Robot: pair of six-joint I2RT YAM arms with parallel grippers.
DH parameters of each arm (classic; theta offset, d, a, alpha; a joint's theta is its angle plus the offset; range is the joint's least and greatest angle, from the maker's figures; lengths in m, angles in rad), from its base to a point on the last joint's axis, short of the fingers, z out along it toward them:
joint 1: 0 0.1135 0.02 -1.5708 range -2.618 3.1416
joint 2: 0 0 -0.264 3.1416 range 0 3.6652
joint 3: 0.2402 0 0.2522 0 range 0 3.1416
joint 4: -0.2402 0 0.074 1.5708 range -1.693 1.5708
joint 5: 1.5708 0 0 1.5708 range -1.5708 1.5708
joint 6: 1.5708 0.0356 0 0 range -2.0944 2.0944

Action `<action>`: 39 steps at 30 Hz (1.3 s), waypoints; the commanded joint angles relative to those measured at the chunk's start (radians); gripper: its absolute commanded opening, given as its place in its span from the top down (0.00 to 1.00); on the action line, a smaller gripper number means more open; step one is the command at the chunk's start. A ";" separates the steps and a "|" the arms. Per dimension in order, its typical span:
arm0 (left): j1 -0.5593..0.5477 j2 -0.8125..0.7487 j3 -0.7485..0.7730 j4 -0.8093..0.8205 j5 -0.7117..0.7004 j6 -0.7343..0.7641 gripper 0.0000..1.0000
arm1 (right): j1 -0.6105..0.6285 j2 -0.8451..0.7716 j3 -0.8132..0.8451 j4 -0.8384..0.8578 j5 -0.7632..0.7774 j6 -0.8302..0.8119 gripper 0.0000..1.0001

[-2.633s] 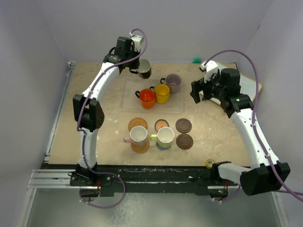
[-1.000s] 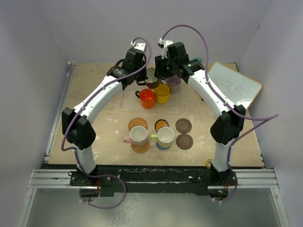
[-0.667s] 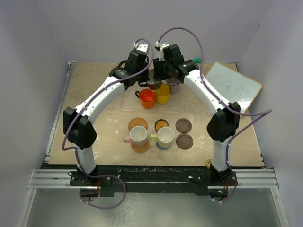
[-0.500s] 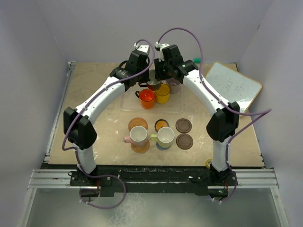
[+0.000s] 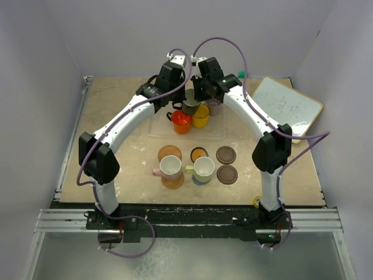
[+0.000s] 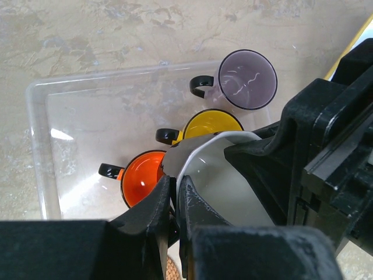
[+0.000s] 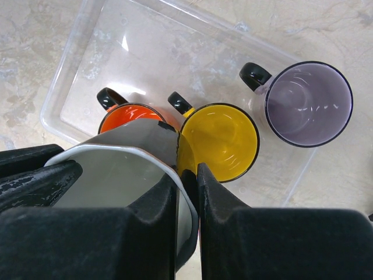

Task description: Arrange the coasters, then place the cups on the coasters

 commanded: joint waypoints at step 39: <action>0.171 -0.395 -0.295 0.018 0.487 0.520 0.35 | -0.127 -0.975 -0.924 0.067 -0.007 -0.412 1.00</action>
